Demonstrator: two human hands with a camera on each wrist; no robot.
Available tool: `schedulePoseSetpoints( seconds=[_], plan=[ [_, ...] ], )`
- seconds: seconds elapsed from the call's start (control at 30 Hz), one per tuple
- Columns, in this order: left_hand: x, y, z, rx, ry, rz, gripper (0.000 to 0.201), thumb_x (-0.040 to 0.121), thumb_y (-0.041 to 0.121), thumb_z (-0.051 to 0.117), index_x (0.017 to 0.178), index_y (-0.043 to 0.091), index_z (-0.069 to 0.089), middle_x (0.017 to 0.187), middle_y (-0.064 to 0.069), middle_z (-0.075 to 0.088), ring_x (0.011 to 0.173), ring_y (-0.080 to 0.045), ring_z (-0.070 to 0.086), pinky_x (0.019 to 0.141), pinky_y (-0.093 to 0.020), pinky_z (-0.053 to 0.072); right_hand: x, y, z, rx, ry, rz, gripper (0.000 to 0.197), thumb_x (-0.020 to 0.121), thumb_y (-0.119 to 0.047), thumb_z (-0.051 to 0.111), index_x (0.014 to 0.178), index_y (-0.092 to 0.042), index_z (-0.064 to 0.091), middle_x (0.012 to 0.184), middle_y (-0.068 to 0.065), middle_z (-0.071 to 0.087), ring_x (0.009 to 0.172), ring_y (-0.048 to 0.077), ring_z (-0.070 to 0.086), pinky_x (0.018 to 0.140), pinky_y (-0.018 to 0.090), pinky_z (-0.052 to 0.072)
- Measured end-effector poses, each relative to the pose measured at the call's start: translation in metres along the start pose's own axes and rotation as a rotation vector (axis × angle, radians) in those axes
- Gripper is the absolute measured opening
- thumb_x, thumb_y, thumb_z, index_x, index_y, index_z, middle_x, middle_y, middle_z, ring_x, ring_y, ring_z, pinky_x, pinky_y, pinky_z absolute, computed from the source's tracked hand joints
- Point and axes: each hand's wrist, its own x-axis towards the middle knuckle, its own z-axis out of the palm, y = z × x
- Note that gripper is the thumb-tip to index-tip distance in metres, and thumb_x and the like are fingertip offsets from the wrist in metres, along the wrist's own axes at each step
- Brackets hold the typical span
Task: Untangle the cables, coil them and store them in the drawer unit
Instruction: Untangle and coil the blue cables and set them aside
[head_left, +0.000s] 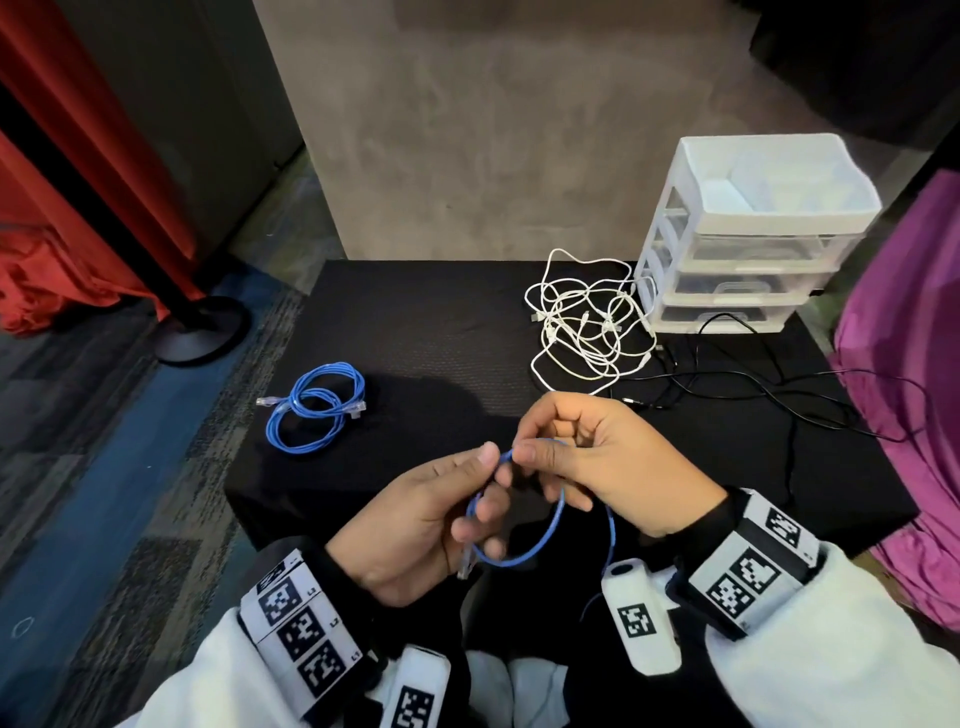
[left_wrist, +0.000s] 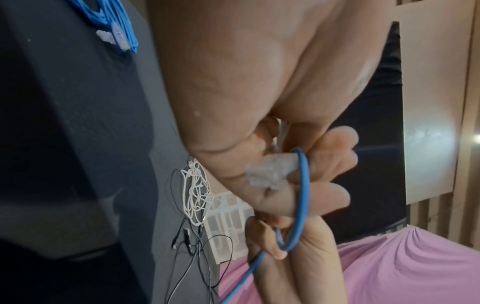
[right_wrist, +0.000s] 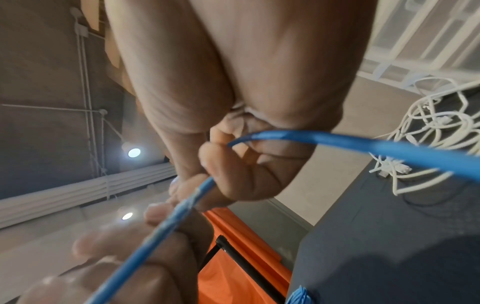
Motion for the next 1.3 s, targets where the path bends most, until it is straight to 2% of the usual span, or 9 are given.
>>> schedulePoseSetpoints(
  seconds=[0.23, 0.43, 0.63, 0.73, 0.83, 0.9, 0.97, 1.2, 1.3],
  plan=[
    [0.001, 0.021, -0.014, -0.246, 0.056, 0.080, 0.024, 0.107, 0.031, 0.041, 0.094, 0.015, 0.055, 0.090, -0.004, 0.063, 0.046, -0.004, 0.036, 0.054, -0.021, 0.046, -0.003, 0.044, -0.002, -0.168, 0.225, 0.175, 0.029, 0.106, -0.029, 0.058, 0.091, -0.009, 0.072, 0.066, 0.002, 0.060, 0.051, 0.015, 0.043, 0.041, 0.021, 0.029],
    [0.013, 0.022, -0.010, -0.193, 0.159, 0.281, 0.023, 0.107, 0.027, 0.042, 0.097, 0.012, 0.055, 0.127, -0.019, 0.070, 0.062, -0.008, 0.057, 0.069, -0.028, 0.059, -0.022, 0.068, 0.031, -0.472, 0.061, 0.236, 0.031, 0.106, -0.043, 0.052, 0.095, -0.023, 0.073, 0.059, -0.005, 0.060, 0.049, 0.009, 0.051, 0.048, 0.027, 0.045],
    [0.026, 0.001, -0.019, 0.368, 0.374, 0.434, 0.020, 0.111, 0.022, 0.036, 0.101, 0.010, 0.048, 0.135, -0.008, 0.066, 0.103, -0.032, 0.074, 0.081, -0.046, 0.063, -0.028, 0.026, 0.033, -0.802, -0.129, -0.127, 0.030, 0.100, -0.033, 0.058, 0.075, -0.018, 0.051, 0.060, -0.003, 0.052, 0.058, 0.015, 0.050, 0.060, 0.036, 0.042],
    [0.026, -0.007, -0.029, 0.767, 0.344, 0.488, 0.017, 0.110, 0.026, 0.038, 0.097, 0.022, 0.048, 0.128, 0.004, 0.067, 0.097, -0.028, 0.076, 0.083, -0.050, 0.061, -0.027, 0.003, 0.022, -0.783, -0.174, -0.138, 0.022, 0.096, -0.027, 0.063, 0.077, -0.019, 0.059, 0.061, -0.002, 0.056, 0.057, 0.017, 0.051, 0.057, 0.033, 0.042],
    [0.021, -0.013, -0.030, 1.039, 0.278, 0.424, 0.020, 0.110, 0.028, 0.040, 0.093, 0.028, 0.049, 0.099, 0.002, 0.074, 0.069, -0.018, 0.070, 0.070, -0.038, 0.054, -0.023, -0.015, 0.010, -0.729, -0.102, -0.100, 0.017, 0.095, -0.030, 0.071, 0.080, -0.022, 0.068, 0.066, -0.006, 0.064, 0.060, 0.011, 0.055, 0.059, 0.025, 0.044],
    [0.017, -0.019, -0.021, 0.906, 0.196, 0.336, 0.024, 0.110, 0.028, 0.038, 0.095, 0.013, 0.051, 0.077, -0.013, 0.067, 0.055, -0.018, 0.056, 0.066, -0.036, 0.050, -0.017, -0.018, 0.001, -0.681, 0.015, -0.090, 0.017, 0.090, -0.033, 0.079, 0.078, -0.023, 0.072, 0.061, -0.009, 0.060, 0.057, 0.004, 0.050, 0.058, 0.021, 0.040],
    [0.013, -0.022, -0.013, 0.600, 0.108, 0.215, 0.030, 0.104, 0.030, 0.041, 0.101, 0.002, 0.052, 0.079, -0.018, 0.058, 0.052, -0.017, 0.043, 0.063, -0.035, 0.048, -0.009, -0.016, -0.008, -0.596, 0.112, -0.097, 0.021, 0.085, -0.033, 0.085, 0.074, -0.020, 0.072, 0.059, -0.003, 0.057, 0.057, 0.002, 0.045, 0.059, 0.024, 0.040],
    [0.003, -0.011, -0.006, 0.005, -0.077, 0.071, 0.012, 0.105, 0.021, 0.047, 0.100, 0.011, 0.051, 0.080, -0.003, 0.039, 0.057, -0.010, 0.029, 0.063, -0.029, 0.042, -0.002, 0.015, -0.015, -0.422, 0.163, -0.119, 0.015, 0.100, -0.024, 0.068, 0.087, -0.020, 0.074, 0.071, 0.012, 0.060, 0.068, 0.011, 0.051, 0.069, 0.036, 0.045],
    [-0.001, 0.000, -0.003, -0.114, -0.076, 0.098, 0.014, 0.107, 0.019, 0.042, 0.096, 0.014, 0.050, 0.080, -0.001, 0.040, 0.055, -0.008, 0.029, 0.061, -0.026, 0.043, -0.005, 0.034, -0.012, -0.418, 0.232, -0.048, 0.022, 0.106, -0.025, 0.058, 0.091, -0.021, 0.074, 0.068, 0.004, 0.059, 0.060, 0.002, 0.048, 0.061, 0.022, 0.038]
  ],
)
